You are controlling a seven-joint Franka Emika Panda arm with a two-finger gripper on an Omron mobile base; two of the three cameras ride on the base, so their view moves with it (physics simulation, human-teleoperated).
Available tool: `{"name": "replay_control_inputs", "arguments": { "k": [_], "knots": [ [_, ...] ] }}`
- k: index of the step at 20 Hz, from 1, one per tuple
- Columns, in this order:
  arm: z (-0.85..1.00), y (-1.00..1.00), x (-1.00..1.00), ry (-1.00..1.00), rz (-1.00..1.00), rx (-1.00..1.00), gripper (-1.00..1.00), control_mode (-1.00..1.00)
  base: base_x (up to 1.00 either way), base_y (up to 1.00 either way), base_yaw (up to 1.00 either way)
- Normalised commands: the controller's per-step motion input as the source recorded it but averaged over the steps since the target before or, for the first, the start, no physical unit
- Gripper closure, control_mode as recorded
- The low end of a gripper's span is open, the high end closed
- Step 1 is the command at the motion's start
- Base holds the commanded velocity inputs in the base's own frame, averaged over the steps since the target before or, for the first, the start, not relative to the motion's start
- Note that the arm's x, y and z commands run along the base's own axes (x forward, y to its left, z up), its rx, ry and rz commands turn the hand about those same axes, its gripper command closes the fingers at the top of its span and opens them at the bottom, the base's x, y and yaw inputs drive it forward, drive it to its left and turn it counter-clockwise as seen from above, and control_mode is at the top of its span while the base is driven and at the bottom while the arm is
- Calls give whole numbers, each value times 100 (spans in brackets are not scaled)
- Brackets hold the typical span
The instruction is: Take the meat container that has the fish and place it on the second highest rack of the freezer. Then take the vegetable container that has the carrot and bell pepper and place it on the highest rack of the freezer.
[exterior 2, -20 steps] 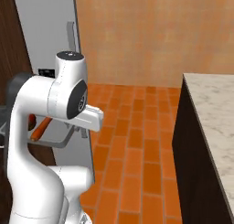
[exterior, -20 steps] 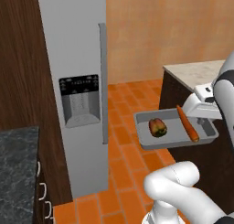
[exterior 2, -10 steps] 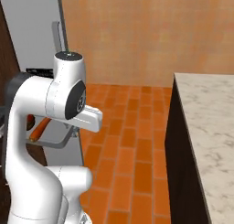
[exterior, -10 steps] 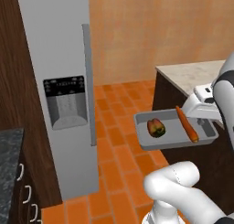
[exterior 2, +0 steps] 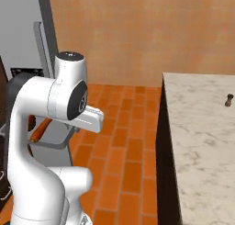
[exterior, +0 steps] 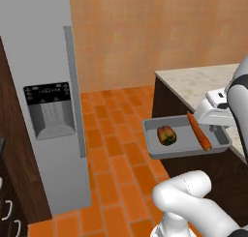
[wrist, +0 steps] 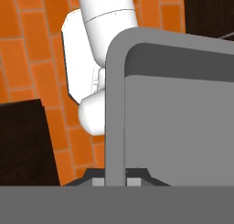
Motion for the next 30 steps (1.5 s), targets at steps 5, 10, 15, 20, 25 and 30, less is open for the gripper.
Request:
{"name": "replay_control_inputs", "arguments": {
  "k": [5, 10, 15, 20, 25, 30],
  "knots": [
    [0, 0, 0, 0, 0, 0, 100, 100, 26, -33, 0],
    [0, 0, 0, 0, 0, 0, 100, 100, 80, -17, 0],
    [0, 0, 0, 0, 0, 0, 100, 100, 82, -27, 0],
    [0, 0, 0, 0, 0, 0, 100, 100, 74, -28, -1],
    [0, 0, 0, 0, 0, 0, 100, 100, 87, -13, -5],
    [0, 0, 0, 0, 0, 0, 100, 100, 82, -6, -8]
  ]
}}
